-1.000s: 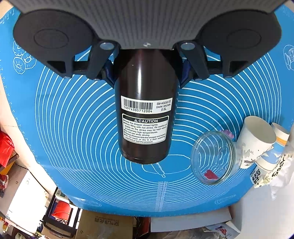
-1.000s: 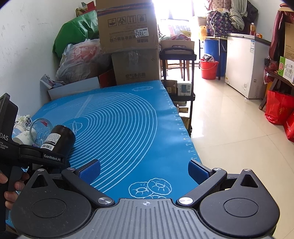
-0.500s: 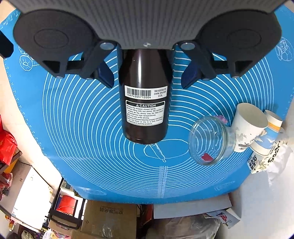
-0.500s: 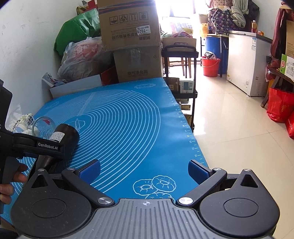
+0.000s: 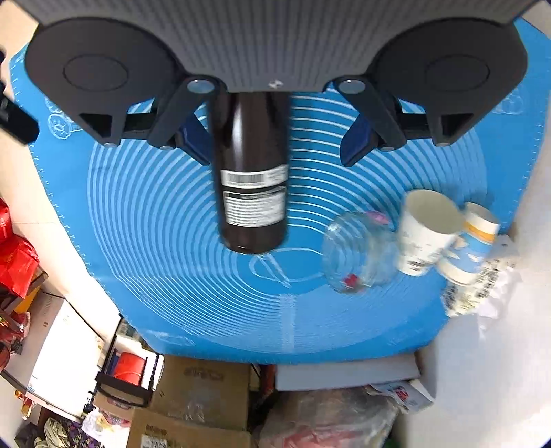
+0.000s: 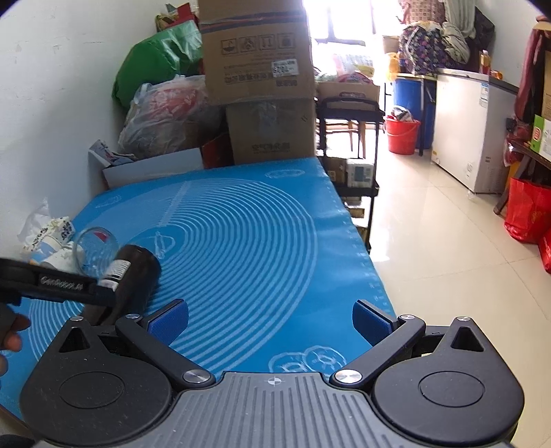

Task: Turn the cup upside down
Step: 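Bring the right gripper to the bottle held by the left gripper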

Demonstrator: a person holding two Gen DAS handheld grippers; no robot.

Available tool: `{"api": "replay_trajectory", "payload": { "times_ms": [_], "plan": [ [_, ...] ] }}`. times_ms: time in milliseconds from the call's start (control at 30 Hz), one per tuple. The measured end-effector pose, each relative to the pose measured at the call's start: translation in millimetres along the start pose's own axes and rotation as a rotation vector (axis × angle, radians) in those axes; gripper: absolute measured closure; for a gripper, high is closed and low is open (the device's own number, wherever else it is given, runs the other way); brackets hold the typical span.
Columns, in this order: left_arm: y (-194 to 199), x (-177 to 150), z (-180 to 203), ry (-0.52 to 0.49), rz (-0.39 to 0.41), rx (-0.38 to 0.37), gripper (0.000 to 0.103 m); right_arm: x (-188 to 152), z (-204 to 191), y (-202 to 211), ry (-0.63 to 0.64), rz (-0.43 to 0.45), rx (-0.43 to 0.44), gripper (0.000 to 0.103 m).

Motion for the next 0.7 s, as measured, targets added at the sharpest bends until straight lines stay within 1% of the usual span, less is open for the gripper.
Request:
{"api": "replay_trajectory", "payload": {
  "times_ms": [100, 300, 533, 700],
  "plan": [
    [10.2, -1.7, -19.6, 0.022, 0.018, 0.022, 0.018, 8.6, -14.2, -2.4, 0.01, -0.016, 0.043, 0.0],
    [17.7, -2.5, -66.8, 0.069, 0.043, 0.055, 0.018, 29.5, -51.2, -21.2, 0.064, -0.077, 0.102, 0.0],
    [13.6, -5.2, -115.5, 0.103, 0.053, 0.104, 0.018, 46.5, -100.8, -53.2, 0.137, -0.164, 0.153, 0.0],
    [4.7, -7.9, -144.2, 0.113, 0.059, 0.141, 0.018, 50.4, -129.5, -84.1, 0.167, -0.244, 0.165, 0.0]
  ]
}}
Point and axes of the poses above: each gripper's, at about its wrist camera, not at the fingertips, and y roughly against the way its jaws point, z to its right, x to its top, the point moved 5 cm from there along -y, roughly the way its jaws point, and after that the axes turned 3 degrees about y, right-handed, at the moved point
